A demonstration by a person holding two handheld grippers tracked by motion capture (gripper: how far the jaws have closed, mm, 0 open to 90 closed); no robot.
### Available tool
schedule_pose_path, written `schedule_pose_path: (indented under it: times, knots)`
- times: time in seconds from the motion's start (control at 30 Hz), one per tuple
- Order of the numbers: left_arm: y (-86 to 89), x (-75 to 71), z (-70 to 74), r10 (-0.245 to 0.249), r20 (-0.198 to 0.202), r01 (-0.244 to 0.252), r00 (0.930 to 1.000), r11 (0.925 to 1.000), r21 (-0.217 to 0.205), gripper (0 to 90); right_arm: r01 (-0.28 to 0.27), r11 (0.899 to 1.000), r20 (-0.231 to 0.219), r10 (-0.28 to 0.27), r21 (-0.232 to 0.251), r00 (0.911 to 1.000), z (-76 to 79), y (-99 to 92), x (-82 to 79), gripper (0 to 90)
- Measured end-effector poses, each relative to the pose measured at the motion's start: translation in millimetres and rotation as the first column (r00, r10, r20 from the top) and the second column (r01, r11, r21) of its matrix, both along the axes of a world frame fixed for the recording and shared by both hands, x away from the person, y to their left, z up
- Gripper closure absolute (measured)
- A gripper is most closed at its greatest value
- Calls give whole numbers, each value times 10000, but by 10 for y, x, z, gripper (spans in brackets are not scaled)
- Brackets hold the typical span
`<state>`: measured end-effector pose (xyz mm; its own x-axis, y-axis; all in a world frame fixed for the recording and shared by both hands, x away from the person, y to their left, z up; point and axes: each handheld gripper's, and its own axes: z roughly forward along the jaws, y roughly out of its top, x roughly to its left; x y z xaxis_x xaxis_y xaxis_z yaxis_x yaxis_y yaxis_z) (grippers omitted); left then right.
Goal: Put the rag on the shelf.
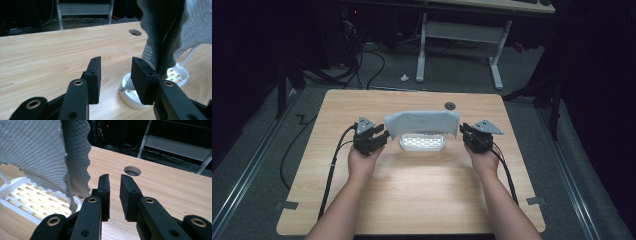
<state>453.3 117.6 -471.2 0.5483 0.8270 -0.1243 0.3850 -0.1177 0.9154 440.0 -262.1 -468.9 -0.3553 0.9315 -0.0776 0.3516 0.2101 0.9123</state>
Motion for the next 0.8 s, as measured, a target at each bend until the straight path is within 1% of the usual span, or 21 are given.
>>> schedule_pose_path:
  times: [0.03,0.07,0.13,0.2,0.27,0.3,0.33,0.37,0.43,0.47,0.53,0.57,0.63,0.67,0.7,0.73,0.77,0.8]
  knots:
    - [19,-13,10,42,61,-42,10000,10000,-29,597,-33,10000,43,33,-9,10000,5,-8,-2,794]
    - [19,-13,10,42,61,-42,10000,10000,-29,595,-33,10000,43,33,-9,10000,5,-8,-2,794]
    - [89,-37,24,204,75,-204,9998,9998,-50,593,-34,10000,131,34,4,9999,32,-16,-22,790]
    - [113,-46,24,255,68,-255,9997,9997,-70,592,-14,10000,160,13,20,9999,43,-15,-33,788]
    - [178,-84,16,380,86,-380,9992,9993,27,585,-87,10000,248,86,18,9997,74,-11,-68,782]
    - [178,-84,16,380,86,-380,9992,9993,27,581,-96,10000,274,97,-11,9996,83,-9,-81,779]
    - [222,-121,8,517,116,-517,9986,9987,41,576,-137,9999,293,137,-13,9995,90,-7,-93,776]
    - [222,-121,8,517,116,-517,9986,9987,41,570,-169,9998,315,171,-85,9994,96,-5,-107,771]
    - [284,-187,-2,596,127,-597,9981,9982,102,563,-223,9992,357,235,-324,9991,104,8,-135,754]
    - [284,-187,-2,596,127,-597,9981,9982,102,563,-223,9992,357,235,-324,9991,104,8,-135,754]
    - [324,-237,-7,628,157,-630,9979,9980,96,562,-327,9989,364,339,-333,9988,110,16,-169,729]
    - [345,-262,-8,652,167,-654,9977,9978,94,558,-354,9988,402,368,-350,9985,119,26,-210,702]
    - [403,-331,-12,607,99,-608,9981,9981,133,552,-462,9985,513,477,-304,9975,126,19,-263,691]
    - [403,-331,-12,607,99,-608,9981,9981,133,550,-462,9985,513,477,-304,9975,126,19,-263,691]
    - [415,-353,-13,613,66,-614,9981,9980,168,549,-404,9990,510,412,-178,9978,132,8,-319,652]
    - [429,-377,-12,585,61,-586,9983,9981,210,549,-404,9990,510,412,-178,9978,132,8,-319,652]
    - [446,-431,-11,521,88,-523,9986,9984,233,544,-465,9988,363,470,-166,9982,146,-2,-362,613]
    - [446,-431,-11,521,88,-523,9986,9984,233,539,-465,9988,363,470,-166,9982,146,-2,-362,613]
